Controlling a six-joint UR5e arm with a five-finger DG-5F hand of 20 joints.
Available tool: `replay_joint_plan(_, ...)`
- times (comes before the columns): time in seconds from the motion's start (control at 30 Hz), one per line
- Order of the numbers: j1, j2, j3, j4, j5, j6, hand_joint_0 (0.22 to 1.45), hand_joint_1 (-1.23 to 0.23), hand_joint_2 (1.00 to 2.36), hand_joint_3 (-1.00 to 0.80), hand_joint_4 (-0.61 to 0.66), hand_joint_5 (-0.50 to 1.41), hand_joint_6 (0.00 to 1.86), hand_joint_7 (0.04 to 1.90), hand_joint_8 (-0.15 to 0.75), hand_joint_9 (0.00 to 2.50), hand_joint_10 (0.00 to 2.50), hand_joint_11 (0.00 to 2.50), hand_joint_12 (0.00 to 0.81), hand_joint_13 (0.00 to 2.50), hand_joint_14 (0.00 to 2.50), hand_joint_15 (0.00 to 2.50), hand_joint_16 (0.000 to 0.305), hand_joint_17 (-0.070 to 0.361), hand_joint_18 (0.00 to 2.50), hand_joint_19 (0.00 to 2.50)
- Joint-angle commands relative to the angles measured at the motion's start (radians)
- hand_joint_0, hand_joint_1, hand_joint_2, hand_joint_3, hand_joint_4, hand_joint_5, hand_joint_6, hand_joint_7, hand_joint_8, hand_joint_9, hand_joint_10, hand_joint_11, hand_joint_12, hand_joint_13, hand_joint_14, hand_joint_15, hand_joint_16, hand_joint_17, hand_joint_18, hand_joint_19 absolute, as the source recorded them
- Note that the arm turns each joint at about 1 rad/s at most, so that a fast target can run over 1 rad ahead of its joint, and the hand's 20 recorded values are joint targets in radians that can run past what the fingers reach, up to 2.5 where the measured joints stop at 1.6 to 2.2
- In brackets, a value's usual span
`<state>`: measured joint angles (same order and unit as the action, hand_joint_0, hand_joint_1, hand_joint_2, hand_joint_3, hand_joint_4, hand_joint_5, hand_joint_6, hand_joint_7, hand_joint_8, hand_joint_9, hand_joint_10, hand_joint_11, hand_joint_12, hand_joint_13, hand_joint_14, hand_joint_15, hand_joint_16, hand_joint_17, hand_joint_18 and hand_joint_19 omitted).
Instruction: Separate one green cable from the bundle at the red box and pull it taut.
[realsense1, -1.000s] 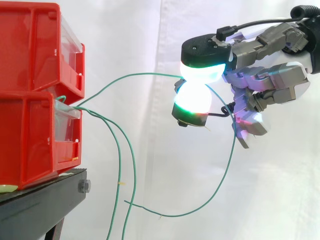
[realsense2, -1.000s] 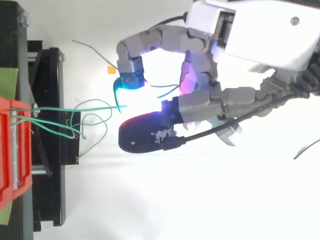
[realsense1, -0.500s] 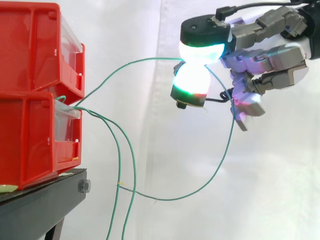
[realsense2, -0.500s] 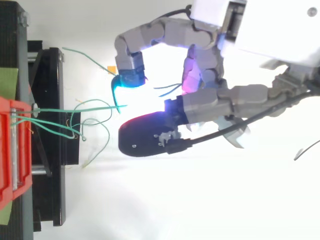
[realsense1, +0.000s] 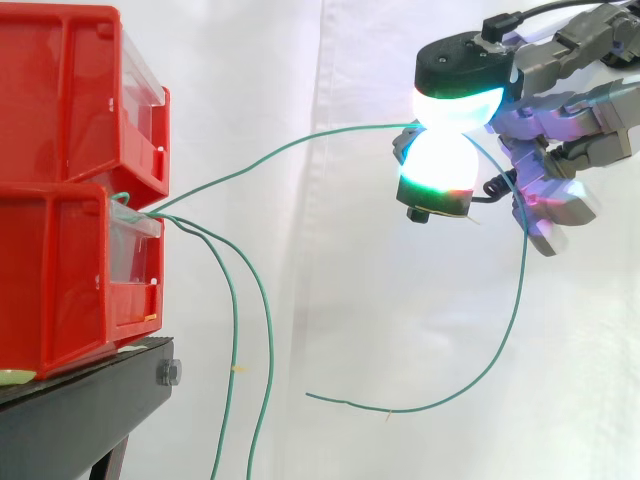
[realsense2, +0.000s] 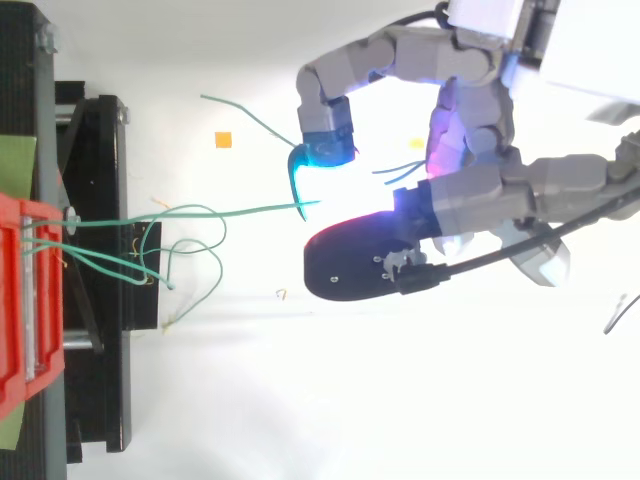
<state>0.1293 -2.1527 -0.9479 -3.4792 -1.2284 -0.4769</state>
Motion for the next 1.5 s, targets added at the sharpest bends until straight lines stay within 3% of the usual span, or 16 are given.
replay_joint_plan(0.0, 0.000, 0.001, 0.000, -0.004, -0.002, 0.001, 0.73, -0.66, 1.02, -0.22, 0.02, 0.15, 0.50, 1.34, 0.203, 2.07, 0.02, 0.62, 0.370, 1.45, 0.02, 0.57, 0.054, 0.120, 1.09, 0.53)
replay_joint_plan(0.17, -0.003, 0.001, -0.002, -0.014, -0.016, 0.001, 0.73, -0.66, 1.02, -0.21, 0.02, 0.15, 0.50, 1.34, 0.205, 2.07, 0.02, 0.62, 0.370, 1.45, 0.02, 0.57, 0.053, 0.120, 1.09, 0.53)
replay_joint_plan(0.3, -0.007, 0.011, -0.026, -0.020, -0.020, 0.000, 0.73, -0.66, 1.02, -0.22, 0.02, 0.15, 0.50, 1.34, 0.205, 2.07, 0.02, 0.61, 0.377, 1.45, 0.02, 0.56, 0.053, 0.120, 1.09, 0.53)
replay_joint_plan(0.4, -0.005, 0.042, -0.098, 0.002, -0.017, 0.000, 0.73, -0.66, 1.02, -0.22, 0.02, 0.15, 0.50, 1.34, 0.203, 2.07, 0.02, 0.60, 0.370, 1.45, 0.02, 0.57, 0.054, 0.120, 1.09, 0.53)
replay_joint_plan(0.47, -0.005, 0.050, -0.114, 0.012, -0.016, 0.000, 0.73, -0.66, 1.02, -0.21, 0.02, 0.15, 0.50, 1.34, 0.204, 2.07, 0.02, 0.61, 0.374, 1.45, 0.02, 0.57, 0.053, 0.120, 1.09, 0.53)
replay_joint_plan(0.5, -0.002, 0.077, -0.160, 0.061, -0.014, 0.000, 0.73, -0.66, 1.02, -0.22, 0.02, 0.15, 0.50, 1.34, 0.199, 2.07, 0.02, 0.61, 0.374, 1.45, 0.02, 0.57, 0.053, 0.120, 1.09, 0.53)
replay_joint_plan(0.6, 0.000, 0.106, -0.219, 0.130, -0.008, 0.000, 0.73, -0.66, 1.02, -0.22, 0.02, 0.15, 0.50, 1.34, 0.206, 2.07, 0.02, 0.62, 0.374, 1.45, 0.02, 0.57, 0.053, 0.120, 1.09, 0.53)
replay_joint_plan(0.63, 0.001, 0.132, -0.258, 0.181, -0.005, -0.002, 0.73, -0.67, 1.02, -0.22, 0.02, 0.15, 0.50, 1.34, 0.204, 2.07, 0.02, 0.62, 0.375, 1.45, 0.02, 0.57, 0.053, 0.120, 1.09, 0.53)
replay_joint_plan(1.47, 0.003, 0.132, -0.253, 0.229, 0.003, -0.020, 0.72, -0.66, 1.02, -0.23, 0.01, 0.15, 0.50, 1.34, 0.197, 2.07, 0.02, 0.62, 0.373, 1.44, 0.02, 0.57, 0.053, 0.120, 1.09, 0.53)
